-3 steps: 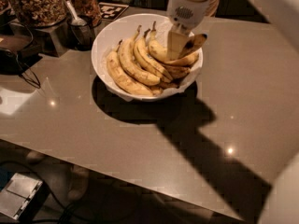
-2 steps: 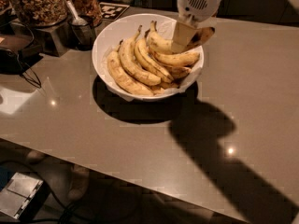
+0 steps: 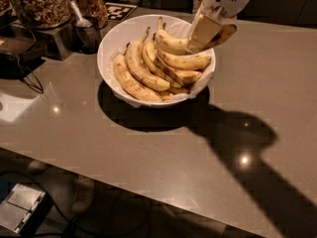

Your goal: Pick banana from white bowl

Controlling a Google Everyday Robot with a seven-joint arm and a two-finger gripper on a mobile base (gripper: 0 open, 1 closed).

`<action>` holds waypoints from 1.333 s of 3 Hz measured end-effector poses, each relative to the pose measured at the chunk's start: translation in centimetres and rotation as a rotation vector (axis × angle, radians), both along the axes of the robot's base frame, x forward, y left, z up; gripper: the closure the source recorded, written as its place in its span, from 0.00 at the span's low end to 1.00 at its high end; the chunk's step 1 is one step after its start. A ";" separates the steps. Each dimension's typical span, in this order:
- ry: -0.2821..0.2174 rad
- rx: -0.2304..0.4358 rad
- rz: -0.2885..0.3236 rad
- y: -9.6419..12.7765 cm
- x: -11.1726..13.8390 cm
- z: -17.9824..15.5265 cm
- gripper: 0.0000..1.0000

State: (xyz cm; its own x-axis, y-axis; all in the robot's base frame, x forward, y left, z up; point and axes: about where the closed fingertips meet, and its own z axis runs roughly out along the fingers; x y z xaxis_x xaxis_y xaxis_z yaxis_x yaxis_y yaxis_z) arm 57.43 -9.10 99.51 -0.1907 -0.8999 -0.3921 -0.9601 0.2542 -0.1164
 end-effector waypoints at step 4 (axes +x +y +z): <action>0.144 0.134 -0.005 -5.5 -7.8 -0.8 1.00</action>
Offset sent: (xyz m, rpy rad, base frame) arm -0.0791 -0.0504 -0.0058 0.0926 0.2242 0.1088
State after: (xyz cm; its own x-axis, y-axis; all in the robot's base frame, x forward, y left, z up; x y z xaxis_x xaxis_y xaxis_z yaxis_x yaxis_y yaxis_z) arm 49.68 -14.57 98.68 -0.2580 -0.8403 -0.4769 -0.9630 0.2632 0.0572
